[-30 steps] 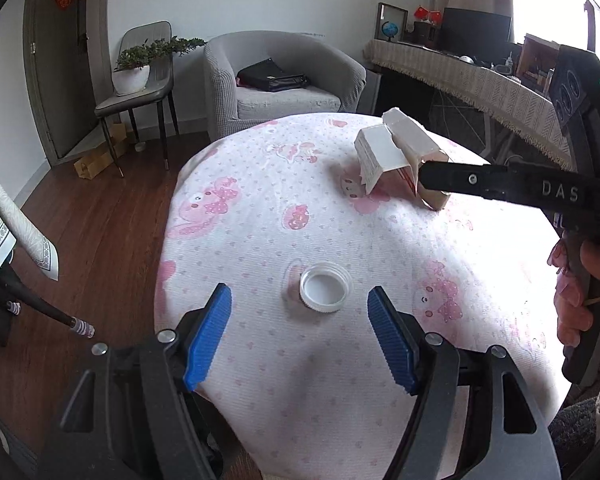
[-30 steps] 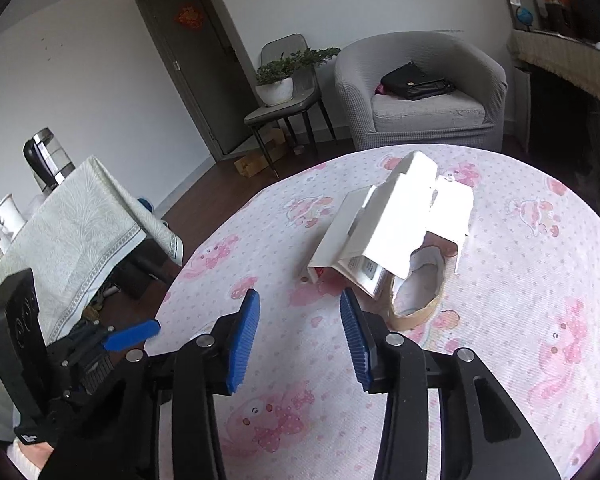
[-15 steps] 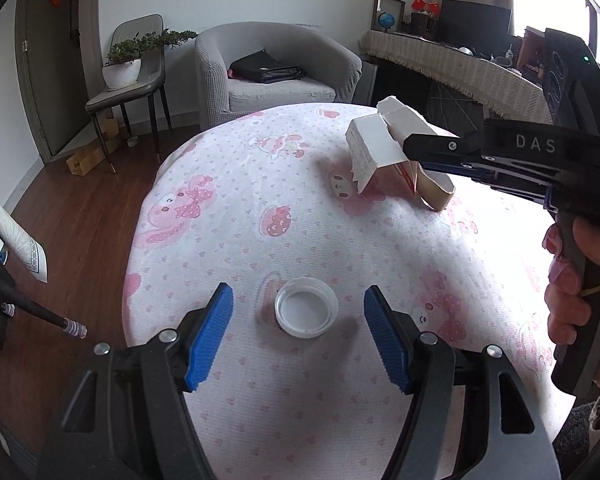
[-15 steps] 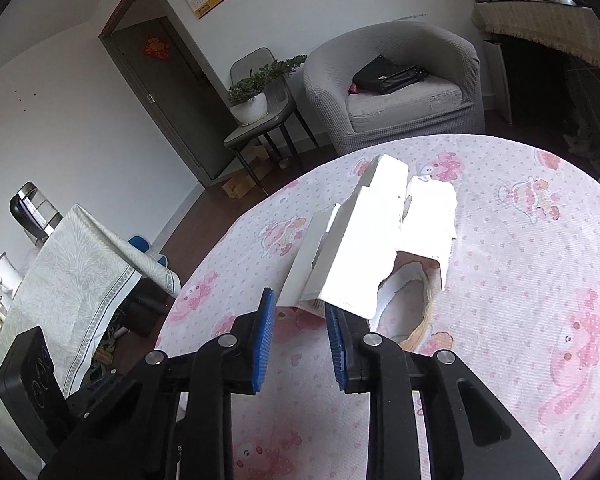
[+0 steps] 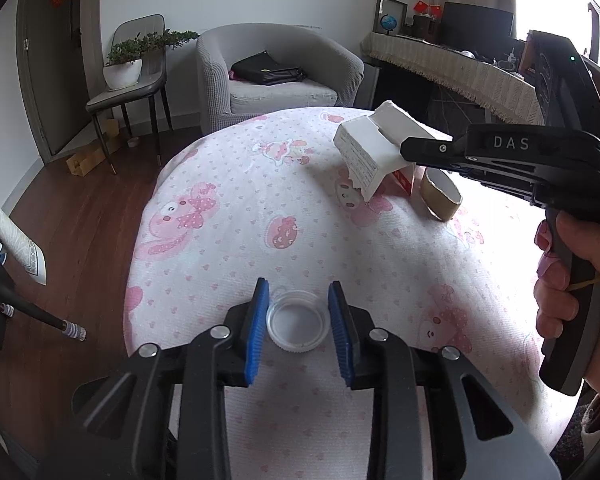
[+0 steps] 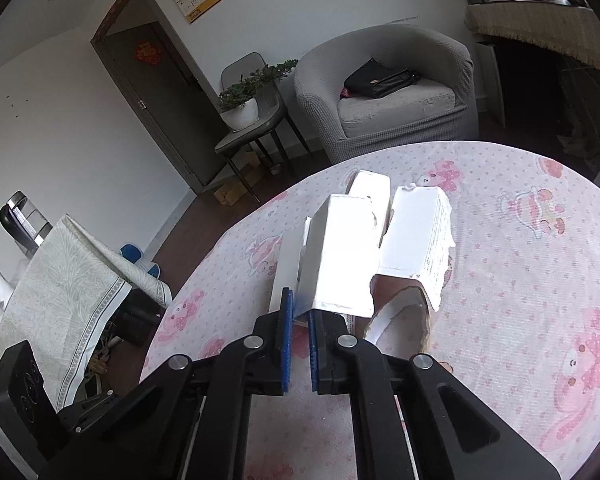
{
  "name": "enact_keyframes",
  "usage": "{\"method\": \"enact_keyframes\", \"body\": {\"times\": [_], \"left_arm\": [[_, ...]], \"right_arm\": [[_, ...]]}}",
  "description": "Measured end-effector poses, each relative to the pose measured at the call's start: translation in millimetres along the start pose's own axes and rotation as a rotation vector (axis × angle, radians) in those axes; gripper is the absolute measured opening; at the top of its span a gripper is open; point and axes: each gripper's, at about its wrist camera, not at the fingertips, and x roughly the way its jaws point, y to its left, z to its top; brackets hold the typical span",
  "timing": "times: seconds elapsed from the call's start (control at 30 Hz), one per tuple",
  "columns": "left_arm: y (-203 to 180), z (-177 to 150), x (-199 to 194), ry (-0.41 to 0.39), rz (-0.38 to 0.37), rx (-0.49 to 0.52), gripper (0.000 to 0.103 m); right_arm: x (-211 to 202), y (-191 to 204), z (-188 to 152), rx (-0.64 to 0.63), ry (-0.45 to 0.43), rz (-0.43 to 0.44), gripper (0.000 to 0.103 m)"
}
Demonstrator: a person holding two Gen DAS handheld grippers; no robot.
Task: Collect trash
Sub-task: 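Grasp the white cardboard box with the right gripper while the left gripper grasps the white plastic cap, then carry the cap over the teal bin and open the left gripper while the right gripper holds the box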
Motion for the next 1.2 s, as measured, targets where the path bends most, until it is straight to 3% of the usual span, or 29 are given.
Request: {"method": "enact_keyframes", "body": {"times": [0.47, 0.87, 1.2], "left_arm": [[17, -3, -20, -0.031, 0.014, -0.089, 0.033], [43, -22, -52, -0.053, 0.033, -0.138, 0.032], [82, -48, -77, -0.037, 0.093, -0.185, 0.032]], "right_arm": [[-13, 17, -2, -0.003, -0.005, 0.08, 0.006], [-18, 58, -17, -0.087, 0.004, 0.165, 0.005], [-11, 101, -38, -0.146, 0.048, 0.236, 0.005]]}}
